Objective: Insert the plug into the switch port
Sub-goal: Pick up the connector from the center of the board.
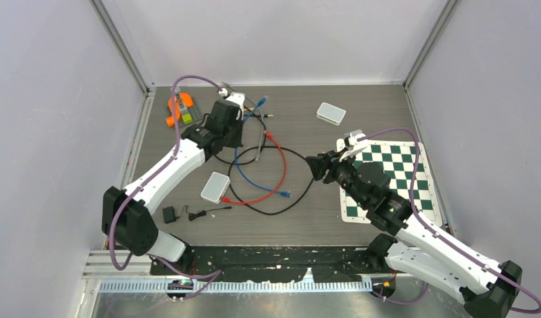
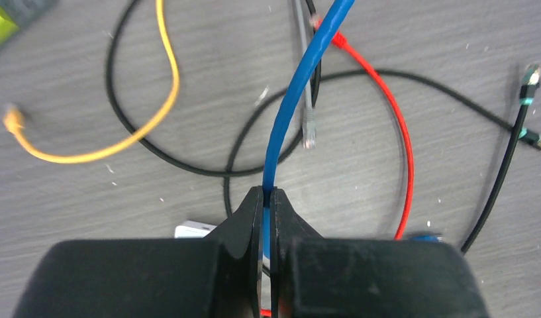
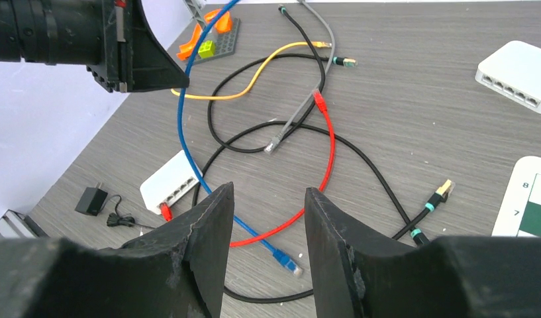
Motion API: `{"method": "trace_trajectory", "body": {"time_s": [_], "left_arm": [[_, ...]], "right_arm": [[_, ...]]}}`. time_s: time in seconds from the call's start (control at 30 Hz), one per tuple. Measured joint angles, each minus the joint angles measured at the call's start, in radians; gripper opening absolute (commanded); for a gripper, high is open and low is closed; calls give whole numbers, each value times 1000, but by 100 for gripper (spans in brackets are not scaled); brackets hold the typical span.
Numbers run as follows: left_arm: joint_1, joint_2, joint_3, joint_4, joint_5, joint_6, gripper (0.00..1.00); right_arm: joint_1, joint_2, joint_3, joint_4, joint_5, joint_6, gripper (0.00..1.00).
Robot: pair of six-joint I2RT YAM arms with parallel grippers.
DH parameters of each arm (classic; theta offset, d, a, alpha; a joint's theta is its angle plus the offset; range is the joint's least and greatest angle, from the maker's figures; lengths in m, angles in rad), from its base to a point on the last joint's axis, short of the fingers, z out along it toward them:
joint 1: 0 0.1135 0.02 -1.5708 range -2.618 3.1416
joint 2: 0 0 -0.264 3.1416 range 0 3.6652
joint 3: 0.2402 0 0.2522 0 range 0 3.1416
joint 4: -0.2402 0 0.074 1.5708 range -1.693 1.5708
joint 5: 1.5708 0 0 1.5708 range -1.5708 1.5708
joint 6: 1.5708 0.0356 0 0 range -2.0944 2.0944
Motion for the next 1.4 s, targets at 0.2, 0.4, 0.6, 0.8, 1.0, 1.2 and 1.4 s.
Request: {"method": "trace_trajectory", "body": {"time_s": [0.2,0.4,0.6,0.8,1.0,1.2,1.4], "left_arm": [[0,-59,34,16,-59,77,0],[-2,-103,23,16,-182,126,0],[-2,-103,32,-31,-317,140,0],[-2,-146,36,-70,-327,66,0],[-2,-254,-1,-65,-265,-24,0],[-2,-335,-58,-63,-171,-103,0],[-2,-397,-141,-33,-76,-176,0]], "right_arm": [[0,-3,0,41,-6,-5,51],[0,8,0,66,-16,-8,51],[0,67,11,109,-26,-6,52],[0,261,136,214,-26,35,58],[-2,492,359,332,-54,86,62],[-2,712,529,445,-154,117,63],[0,877,632,464,-234,154,62]]}}
